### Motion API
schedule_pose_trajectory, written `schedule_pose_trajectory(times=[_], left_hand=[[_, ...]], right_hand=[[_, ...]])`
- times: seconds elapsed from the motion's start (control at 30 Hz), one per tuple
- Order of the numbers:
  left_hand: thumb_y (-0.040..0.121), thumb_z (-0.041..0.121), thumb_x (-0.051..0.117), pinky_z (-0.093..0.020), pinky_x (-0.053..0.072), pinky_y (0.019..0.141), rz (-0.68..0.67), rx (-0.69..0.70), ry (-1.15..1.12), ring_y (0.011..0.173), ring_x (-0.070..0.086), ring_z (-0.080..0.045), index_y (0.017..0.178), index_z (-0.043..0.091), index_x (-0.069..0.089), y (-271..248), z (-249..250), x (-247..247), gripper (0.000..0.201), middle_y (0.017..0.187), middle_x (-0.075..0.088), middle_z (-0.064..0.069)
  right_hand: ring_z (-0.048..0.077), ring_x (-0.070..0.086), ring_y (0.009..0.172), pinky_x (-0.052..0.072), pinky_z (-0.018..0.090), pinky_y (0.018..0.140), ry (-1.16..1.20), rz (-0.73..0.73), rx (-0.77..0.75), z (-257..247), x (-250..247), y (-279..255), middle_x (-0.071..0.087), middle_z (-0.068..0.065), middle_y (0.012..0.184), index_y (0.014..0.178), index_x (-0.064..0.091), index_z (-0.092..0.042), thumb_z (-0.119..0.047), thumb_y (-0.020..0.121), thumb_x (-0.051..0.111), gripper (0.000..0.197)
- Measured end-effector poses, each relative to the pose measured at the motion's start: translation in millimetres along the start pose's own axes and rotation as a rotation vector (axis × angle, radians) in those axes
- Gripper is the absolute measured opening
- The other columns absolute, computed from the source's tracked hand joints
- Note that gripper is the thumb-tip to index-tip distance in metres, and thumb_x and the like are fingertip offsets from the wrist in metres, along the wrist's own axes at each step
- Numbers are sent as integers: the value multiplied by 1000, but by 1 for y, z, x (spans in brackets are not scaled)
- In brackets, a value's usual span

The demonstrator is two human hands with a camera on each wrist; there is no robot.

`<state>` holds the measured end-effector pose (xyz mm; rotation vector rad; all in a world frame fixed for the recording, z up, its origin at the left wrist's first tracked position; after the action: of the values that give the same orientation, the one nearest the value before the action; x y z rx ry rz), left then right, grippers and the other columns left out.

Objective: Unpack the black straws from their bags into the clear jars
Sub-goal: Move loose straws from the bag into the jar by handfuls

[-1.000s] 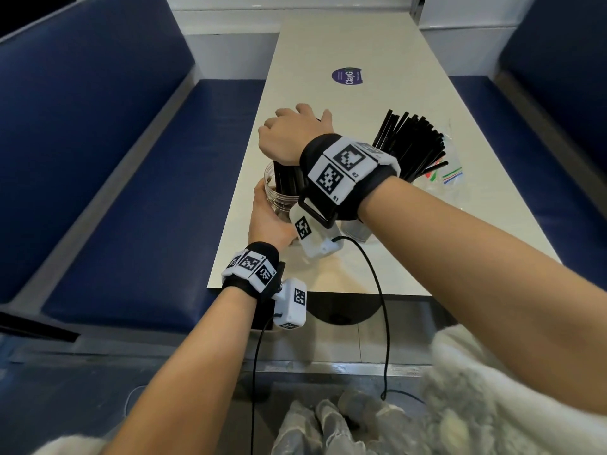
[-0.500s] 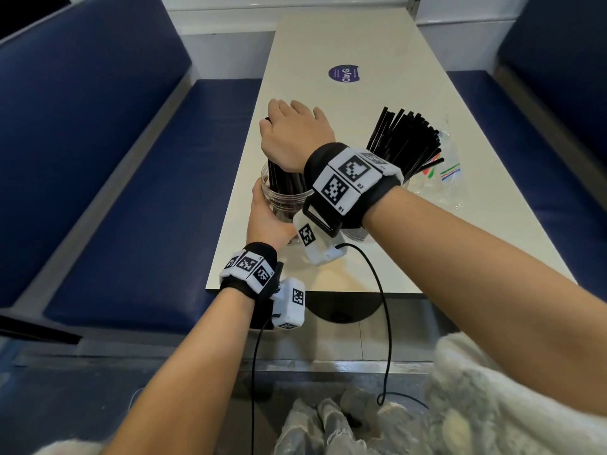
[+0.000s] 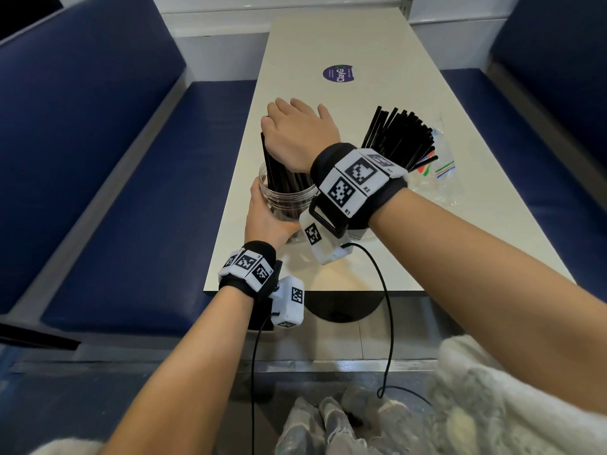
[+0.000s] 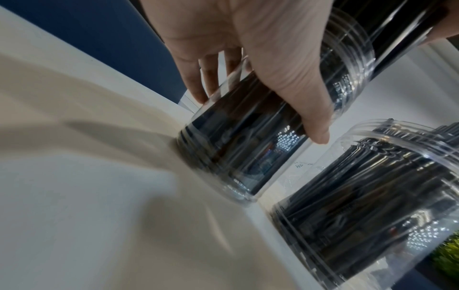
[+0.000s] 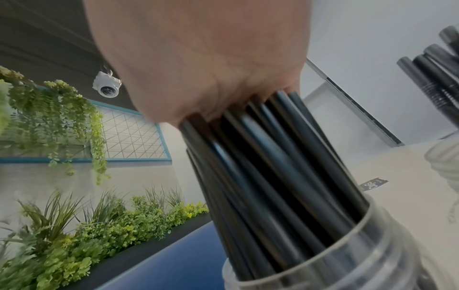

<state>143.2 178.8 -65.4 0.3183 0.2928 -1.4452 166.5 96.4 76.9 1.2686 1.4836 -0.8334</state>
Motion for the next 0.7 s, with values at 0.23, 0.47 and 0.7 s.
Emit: schedule_pose_trajectory(times=[0.23, 0.47, 0.7], left_hand=[[54, 28, 87, -36, 34, 110, 23, 22, 61, 135, 36, -24, 145, 14, 20, 3, 4, 1, 115, 146, 34, -10], [54, 25, 89, -30, 28, 109, 20, 12, 69, 137, 32, -23, 146, 12, 18, 4, 6, 3, 117, 148, 32, -9], [45, 34, 92, -31, 30, 110, -20, 24, 46, 134, 36, -21, 146, 16, 15, 5, 4, 5, 128, 146, 39, -6]], right_hand=[[22, 26, 138, 17, 48, 114, 62, 57, -23, 8, -9, -14, 33, 3, 148, 133, 36, -9, -22, 97, 19, 41], [24, 19, 142, 19, 41, 115, 55, 42, -30, 15, 0, -20, 29, 6, 152, 139, 30, -7, -22, 99, 18, 44], [21, 21, 143, 18, 37, 118, 221, 226, -48, 15, -32, -43, 29, 5, 153, 142, 29, -9, -22, 100, 22, 45]])
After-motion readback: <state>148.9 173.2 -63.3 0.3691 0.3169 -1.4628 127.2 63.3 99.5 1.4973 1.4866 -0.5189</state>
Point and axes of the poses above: each hand's wrist, its own y-axis towards the middle knuckle, its own x-axis out of the palm, z = x × y, the point moved 9 cm from there along y, towards the middle knuckle
